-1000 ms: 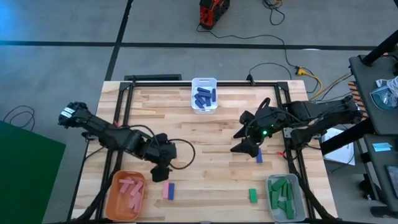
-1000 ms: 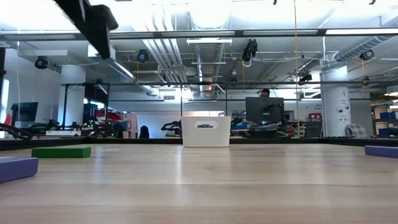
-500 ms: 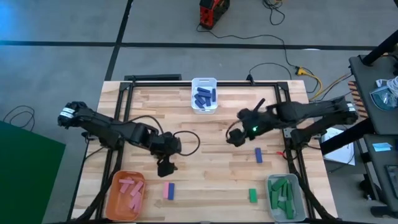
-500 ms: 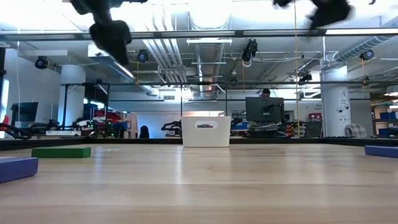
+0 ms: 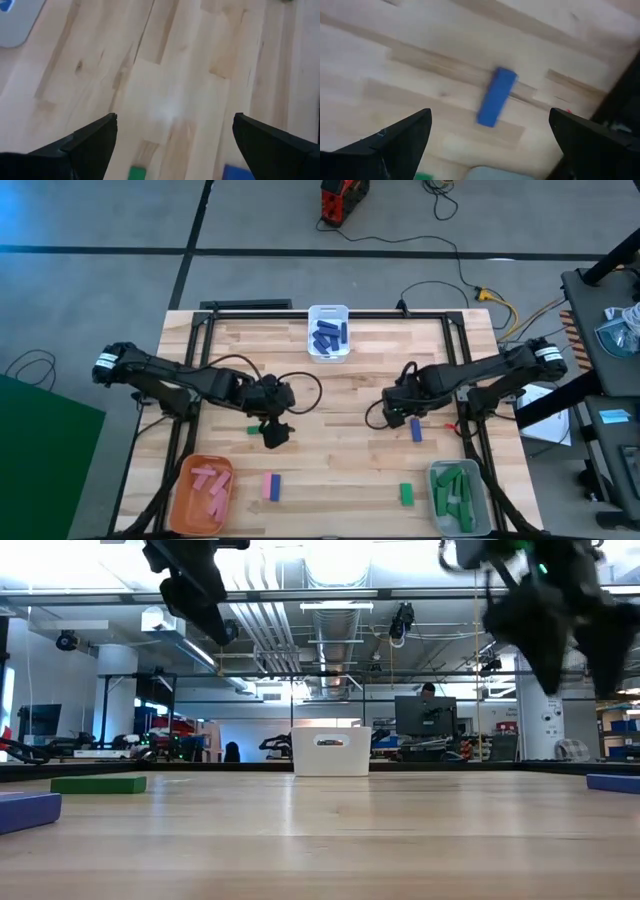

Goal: Sort blocks
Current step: Put the blue block into the white bin, then put the green block into the gray bin

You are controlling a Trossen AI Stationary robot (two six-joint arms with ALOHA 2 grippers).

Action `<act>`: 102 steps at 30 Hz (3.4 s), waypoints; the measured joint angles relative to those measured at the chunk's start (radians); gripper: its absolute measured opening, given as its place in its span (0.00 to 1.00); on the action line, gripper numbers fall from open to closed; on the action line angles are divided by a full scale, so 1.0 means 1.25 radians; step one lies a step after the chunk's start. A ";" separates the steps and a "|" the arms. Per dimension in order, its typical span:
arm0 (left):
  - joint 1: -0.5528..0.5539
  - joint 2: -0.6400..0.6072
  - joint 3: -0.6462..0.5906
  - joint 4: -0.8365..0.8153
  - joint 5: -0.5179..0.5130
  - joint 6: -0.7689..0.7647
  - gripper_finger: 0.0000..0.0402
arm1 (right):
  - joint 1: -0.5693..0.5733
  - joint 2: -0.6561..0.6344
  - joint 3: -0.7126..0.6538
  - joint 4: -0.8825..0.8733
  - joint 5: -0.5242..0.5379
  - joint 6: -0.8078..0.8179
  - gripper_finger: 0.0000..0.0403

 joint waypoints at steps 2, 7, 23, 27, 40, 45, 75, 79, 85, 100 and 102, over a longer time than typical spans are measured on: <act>0.000 0.000 -0.006 -0.001 -0.001 -0.008 0.91 | 0.000 -0.013 -0.062 0.066 -0.012 0.023 0.98; 0.000 0.000 -0.008 0.001 -0.030 -0.035 0.91 | 0.000 -0.025 -0.186 0.195 -0.029 0.071 0.98; 0.002 0.000 -0.010 0.085 -0.116 -0.074 0.91 | 0.000 -0.018 -0.353 0.386 -0.035 0.095 0.77; 0.003 -0.001 -0.010 0.097 -0.179 -0.100 0.91 | 0.000 -0.017 -0.354 0.380 -0.035 0.095 0.60; 0.008 -0.001 -0.010 0.103 -0.242 -0.109 0.91 | 0.000 -0.019 -0.354 0.388 -0.030 0.086 0.23; 0.008 -0.001 -0.010 0.103 -0.263 -0.121 0.91 | 0.000 -0.043 -0.336 0.357 -0.022 0.082 0.23; 0.009 -0.001 -0.010 0.065 -0.302 -0.190 0.91 | -0.377 0.025 0.128 0.782 0.316 -0.591 0.23; 0.009 -0.001 -0.010 0.026 -0.296 -0.215 0.91 | -0.413 0.103 0.159 0.879 0.314 -0.639 0.23; 0.009 -0.009 -0.010 -0.049 -0.284 -0.249 0.91 | -0.435 0.206 0.173 0.956 0.314 -0.639 0.23; 0.009 -0.027 -0.010 -0.083 -0.286 -0.247 0.91 | -0.435 0.272 0.222 0.963 0.314 -0.636 0.42; 0.009 -0.027 -0.010 -0.083 -0.286 -0.247 0.91 | -0.435 0.272 0.226 0.962 0.314 -0.639 0.41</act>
